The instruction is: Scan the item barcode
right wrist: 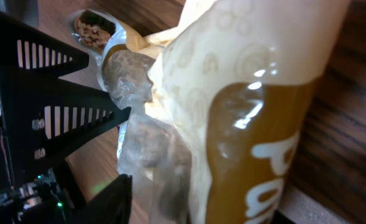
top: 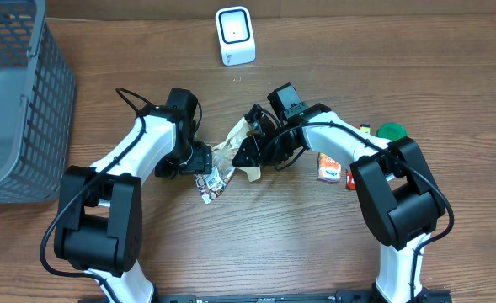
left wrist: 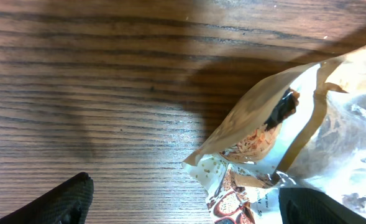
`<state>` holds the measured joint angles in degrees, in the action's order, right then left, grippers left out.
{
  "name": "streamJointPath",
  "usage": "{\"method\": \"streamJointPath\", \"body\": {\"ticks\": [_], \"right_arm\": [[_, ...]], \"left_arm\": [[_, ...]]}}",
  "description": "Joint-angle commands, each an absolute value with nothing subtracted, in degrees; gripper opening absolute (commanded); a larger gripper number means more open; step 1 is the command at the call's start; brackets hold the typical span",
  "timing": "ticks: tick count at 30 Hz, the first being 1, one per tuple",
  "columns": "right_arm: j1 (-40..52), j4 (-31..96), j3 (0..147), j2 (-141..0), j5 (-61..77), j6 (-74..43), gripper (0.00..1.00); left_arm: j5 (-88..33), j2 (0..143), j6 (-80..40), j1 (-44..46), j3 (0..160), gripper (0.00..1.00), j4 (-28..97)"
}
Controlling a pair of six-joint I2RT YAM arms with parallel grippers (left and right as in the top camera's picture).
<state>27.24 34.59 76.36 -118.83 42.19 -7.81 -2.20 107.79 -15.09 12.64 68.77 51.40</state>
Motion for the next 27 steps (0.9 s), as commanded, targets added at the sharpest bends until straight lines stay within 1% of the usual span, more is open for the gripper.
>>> {"method": "streamJointPath", "body": {"ticks": [1,3,5,6,7,9,11,16,19,20,25,27], "right_arm": [[27.79,34.37,76.12,-119.42,45.12,-7.64,0.45],[27.79,34.89,76.12,-119.42,45.15,-7.84,0.43],[27.79,35.35,76.12,-119.42,45.12,-9.26,0.44],[27.79,35.14,76.12,-119.42,45.1,-10.52,0.55],[27.79,34.63,76.12,-119.42,45.08,-10.59,0.6],[27.79,33.28,76.12,-119.42,45.04,-10.66,0.65],[27.77,31.46,76.12,-119.42,43.05,-11.79,0.65],[27.77,29.28,76.12,-119.42,32.84,-18.06,0.65],[27.73,28.08,76.12,-119.42,30.61,-18.26,0.66],[27.73,27.42,76.12,-119.42,30.48,-18.24,0.67],[27.29,24.73,76.14,-119.39,31.59,-18.2,0.81],[27.14,24.38,76.14,-119.39,31.59,-18.22,0.82]], "left_arm": [[1.93,109.38,-16.71,12.38,68.47,0.82,50.52],[1.96,109.38,-16.71,12.38,68.47,0.82,50.43],[1.93,109.38,-16.71,12.38,68.47,0.83,50.43],[1.93,109.38,-16.71,12.38,68.47,0.82,50.43],[1.93,109.38,-16.73,12.38,68.47,0.83,50.43],[1.93,109.38,-16.71,12.38,68.47,0.82,50.3],[1.93,109.38,-16.73,12.38,68.47,0.83,50.17],[1.91,109.38,-16.71,12.4,68.47,0.82,50.35],[1.93,109.38,-16.71,12.36,68.47,0.82,50.33],[1.91,109.38,-16.71,12.36,68.47,0.81,50.35],[1.91,109.38,-16.71,12.4,68.47,0.82,50.52],[1.93,109.38,-16.71,12.38,68.47,0.82,50.5]]}}
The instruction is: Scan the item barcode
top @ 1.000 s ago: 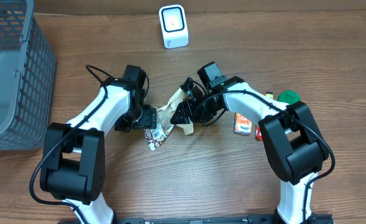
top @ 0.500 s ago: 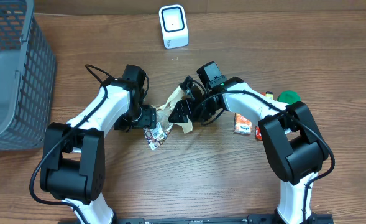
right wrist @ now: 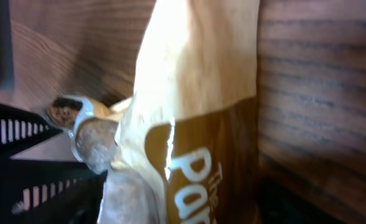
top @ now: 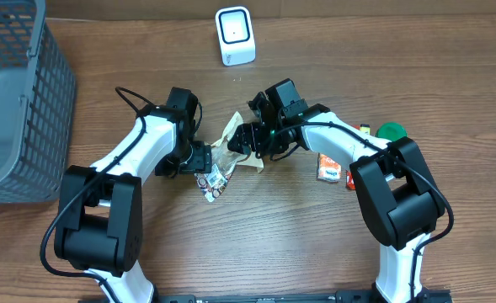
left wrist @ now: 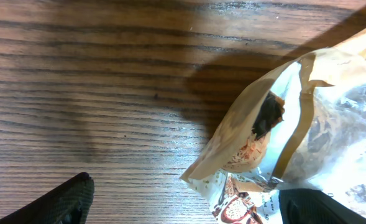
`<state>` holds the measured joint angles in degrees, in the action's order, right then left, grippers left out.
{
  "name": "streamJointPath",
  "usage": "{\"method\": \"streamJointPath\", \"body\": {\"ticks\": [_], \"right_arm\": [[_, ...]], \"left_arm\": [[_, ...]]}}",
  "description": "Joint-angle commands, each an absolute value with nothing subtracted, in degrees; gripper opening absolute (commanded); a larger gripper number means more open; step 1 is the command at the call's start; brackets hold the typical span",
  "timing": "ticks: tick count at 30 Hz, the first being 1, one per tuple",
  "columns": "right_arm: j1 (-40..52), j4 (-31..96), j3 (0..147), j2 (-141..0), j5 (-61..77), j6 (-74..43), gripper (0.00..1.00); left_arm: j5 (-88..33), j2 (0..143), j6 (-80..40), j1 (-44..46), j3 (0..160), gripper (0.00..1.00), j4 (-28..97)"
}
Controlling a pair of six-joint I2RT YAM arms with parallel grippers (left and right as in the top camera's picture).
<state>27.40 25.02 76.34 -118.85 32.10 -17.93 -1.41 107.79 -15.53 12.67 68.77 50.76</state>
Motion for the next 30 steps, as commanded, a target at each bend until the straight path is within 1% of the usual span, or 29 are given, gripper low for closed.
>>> {"method": "streamJointPath", "body": {"ticks": [1,3,7,8,9,10,11,12,15,16,19,20,26,28,30], "right_arm": [[27.14,24.08,76.14,-119.39,31.57,-18.2,0.84],[27.14,23.16,76.14,-119.39,31.57,-18.2,0.86],[27.14,22.57,76.14,-119.39,31.55,-18.0,0.85],[27.16,22.68,76.14,-119.39,31.57,-18.02,0.83],[27.35,23.11,76.14,-119.39,31.59,-18.02,0.8],[27.73,23.99,76.14,-119.39,31.59,-18.04,0.74],[28.01,24.6,76.14,-119.39,31.59,-18.02,0.72],[28.27,25.21,76.14,-119.39,31.59,-18.02,0.7],[29.47,26.74,76.14,-119.39,31.64,-18.02,0.7],[29.85,26.92,76.14,-119.39,31.64,-18.02,0.68],[30.7,26.68,76.14,-119.39,31.64,-18.04,0.55],[30.89,26.44,76.14,-119.39,31.86,-18.04,0.5],[30.92,24.23,76.14,-119.39,39.29,-18.24,0.46],[30.63,23.99,76.14,-119.39,41.32,-19.22,0.43],[30.24,24.08,76.14,-119.39,42.65,-19.97,0.38]], "left_arm": [[1.93,109.38,-16.71,12.38,68.47,0.82,50.5],[1.93,109.38,-16.71,12.38,68.47,0.82,50.5],[1.91,109.38,-16.71,12.38,68.47,0.82,50.54],[1.91,109.38,-16.73,12.38,68.47,0.82,50.54],[1.91,109.38,-16.73,12.38,68.47,0.82,50.52],[1.93,109.38,-16.73,12.38,68.47,0.82,50.52],[1.91,109.38,-16.73,12.38,68.47,0.82,50.54],[1.91,109.38,-16.73,12.38,68.47,0.82,50.54],[1.91,109.38,-16.73,12.38,68.47,0.82,50.52],[1.91,109.38,-16.73,12.38,68.47,0.82,50.52],[1.91,109.38,-16.73,12.38,68.47,0.82,50.5],[1.91,109.38,-16.73,12.38,68.47,0.82,50.5],[1.93,109.38,-16.71,12.38,68.47,0.82,50.76],[1.93,109.38,-16.71,12.38,68.47,0.82,50.72],[1.96,109.38,-16.71,12.38,68.47,0.83,50.7]]}}
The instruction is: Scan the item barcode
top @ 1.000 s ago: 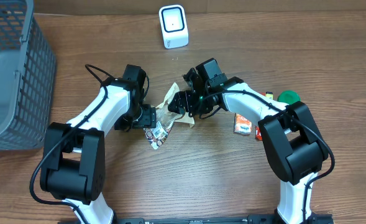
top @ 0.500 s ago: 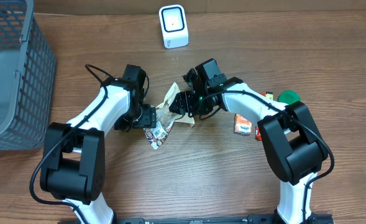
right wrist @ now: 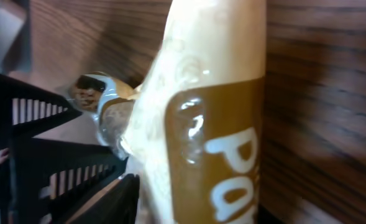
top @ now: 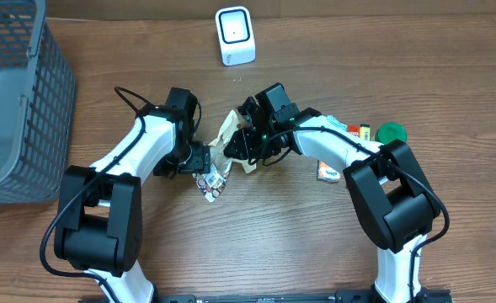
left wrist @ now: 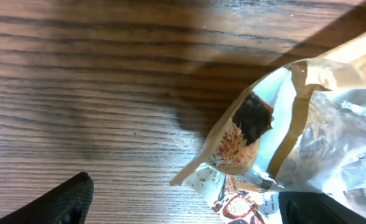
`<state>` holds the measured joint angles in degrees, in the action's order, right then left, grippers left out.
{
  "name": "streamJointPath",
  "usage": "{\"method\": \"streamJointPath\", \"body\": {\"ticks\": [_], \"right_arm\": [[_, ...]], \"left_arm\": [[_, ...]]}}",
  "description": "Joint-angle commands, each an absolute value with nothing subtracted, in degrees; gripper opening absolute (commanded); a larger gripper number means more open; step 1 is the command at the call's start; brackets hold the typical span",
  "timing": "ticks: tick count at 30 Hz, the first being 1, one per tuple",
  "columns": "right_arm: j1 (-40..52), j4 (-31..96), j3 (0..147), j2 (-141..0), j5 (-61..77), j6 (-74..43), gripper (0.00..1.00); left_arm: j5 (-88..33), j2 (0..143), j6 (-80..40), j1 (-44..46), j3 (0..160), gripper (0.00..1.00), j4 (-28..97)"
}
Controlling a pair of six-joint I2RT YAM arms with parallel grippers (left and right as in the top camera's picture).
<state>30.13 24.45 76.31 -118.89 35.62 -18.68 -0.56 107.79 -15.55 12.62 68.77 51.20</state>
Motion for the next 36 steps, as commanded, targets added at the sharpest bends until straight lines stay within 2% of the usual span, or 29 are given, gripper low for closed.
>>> {"method": "streamJointPath", "body": {"ticks": [1,5,13,19,26,36], "right_arm": [[30.13,24.12,76.14,-119.39,43.05,-19.97,0.36],[29.91,24.58,76.14,-119.39,43.18,-19.92,0.31],[29.87,24.77,76.14,-119.39,43.16,-19.27,0.29],[29.87,25.08,76.14,-119.39,43.07,-19.25,0.21],[29.87,25.89,76.14,-119.39,42.59,-18.0,0.21],[29.87,26.04,76.14,-119.39,42.54,-18.02,0.2]], "left_arm": [[1.96,109.38,-16.71,12.38,68.47,0.83,50.7],[2.28,109.38,-16.71,12.34,68.51,0.83,50.52],[7.35,109.36,-16.73,8.78,79.75,0.97,59.35],[7.55,109.36,-16.71,3.95,90.41,1.0,62.15],[14.31,109.38,-16.69,-2.24,93.1,1.0,57.89],[15.18,109.38,-16.73,-7.86,93.1,1.0,56.88]]}}
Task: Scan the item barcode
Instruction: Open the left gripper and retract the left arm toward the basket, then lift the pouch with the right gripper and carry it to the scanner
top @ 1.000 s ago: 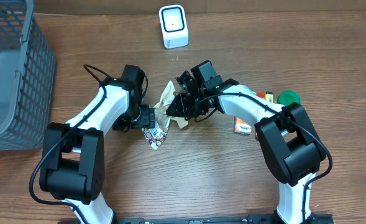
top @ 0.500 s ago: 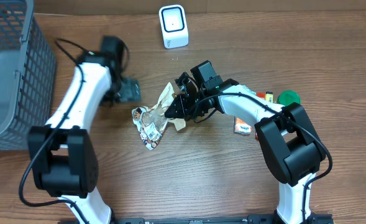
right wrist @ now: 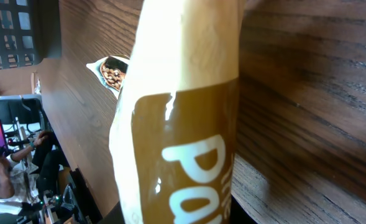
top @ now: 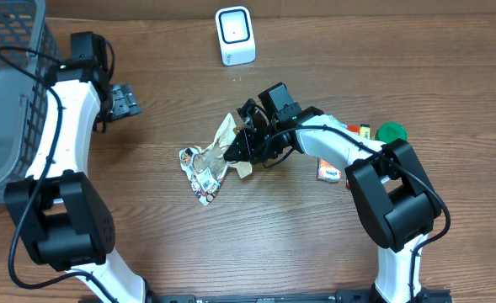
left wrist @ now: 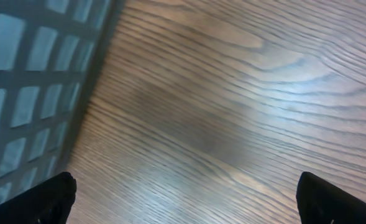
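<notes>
A crumpled tan and clear snack bag (top: 207, 167) lies mid-table, its upper end raised. My right gripper (top: 242, 146) is shut on that upper end. The right wrist view is filled by the bag (right wrist: 183, 112), tan with a brown band and white letters. The white barcode scanner (top: 234, 35) stands at the table's back edge, well apart from the bag. My left gripper (top: 126, 101) hangs open at the far left beside the basket. In its wrist view the fingertips (left wrist: 53, 198) frame bare wood only.
A grey mesh basket (top: 12, 93) takes up the left edge and shows at the left of the left wrist view (left wrist: 27, 93). An orange packet (top: 328, 168), a small yellow item (top: 364, 129) and a green round thing (top: 391, 131) lie at the right.
My left arm has gone from beside the bag's left end to the far left, next to the basket, gripper still open. The bag's lower end now lies spread further left. The right gripper still holds it.
At first my right gripper held the bag's upper end while the open left gripper stood at its lower end. Over the following moments the right gripper shifted slightly left with the bag. Now the left arm is away at the basket and only the right holds the bag.
</notes>
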`<state>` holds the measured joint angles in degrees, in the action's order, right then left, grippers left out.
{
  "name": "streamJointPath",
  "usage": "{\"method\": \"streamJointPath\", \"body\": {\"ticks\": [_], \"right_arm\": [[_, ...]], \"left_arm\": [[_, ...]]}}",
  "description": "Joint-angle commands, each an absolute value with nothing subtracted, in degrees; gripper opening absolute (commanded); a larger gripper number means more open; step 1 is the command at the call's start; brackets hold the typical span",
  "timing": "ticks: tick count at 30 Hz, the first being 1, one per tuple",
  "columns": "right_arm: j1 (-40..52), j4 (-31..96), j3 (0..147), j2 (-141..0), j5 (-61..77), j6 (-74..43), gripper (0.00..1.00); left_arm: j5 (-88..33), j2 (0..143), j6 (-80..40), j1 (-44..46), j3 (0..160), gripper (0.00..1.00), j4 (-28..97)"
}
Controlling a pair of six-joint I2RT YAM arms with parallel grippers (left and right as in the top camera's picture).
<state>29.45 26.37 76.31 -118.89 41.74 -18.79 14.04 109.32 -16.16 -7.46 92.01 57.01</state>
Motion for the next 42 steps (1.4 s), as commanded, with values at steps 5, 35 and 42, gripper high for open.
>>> {"method": "streamJointPath", "body": {"ticks": [5,35,42], "right_arm": [[29.87,26.06,76.14,-119.39,42.59,-18.85,0.2],[29.87,25.78,76.14,-119.39,42.48,-20.78,0.04],[29.87,25.82,76.14,-119.39,41.45,-20.82,0.04]], "left_arm": [[15.18,109.38,-16.73,-7.84,93.1,1.0,56.86],[15.16,109.38,-16.73,-7.7,93.1,1.0,56.86],[15.18,109.38,-16.73,-7.7,93.1,1.0,56.86]]}}
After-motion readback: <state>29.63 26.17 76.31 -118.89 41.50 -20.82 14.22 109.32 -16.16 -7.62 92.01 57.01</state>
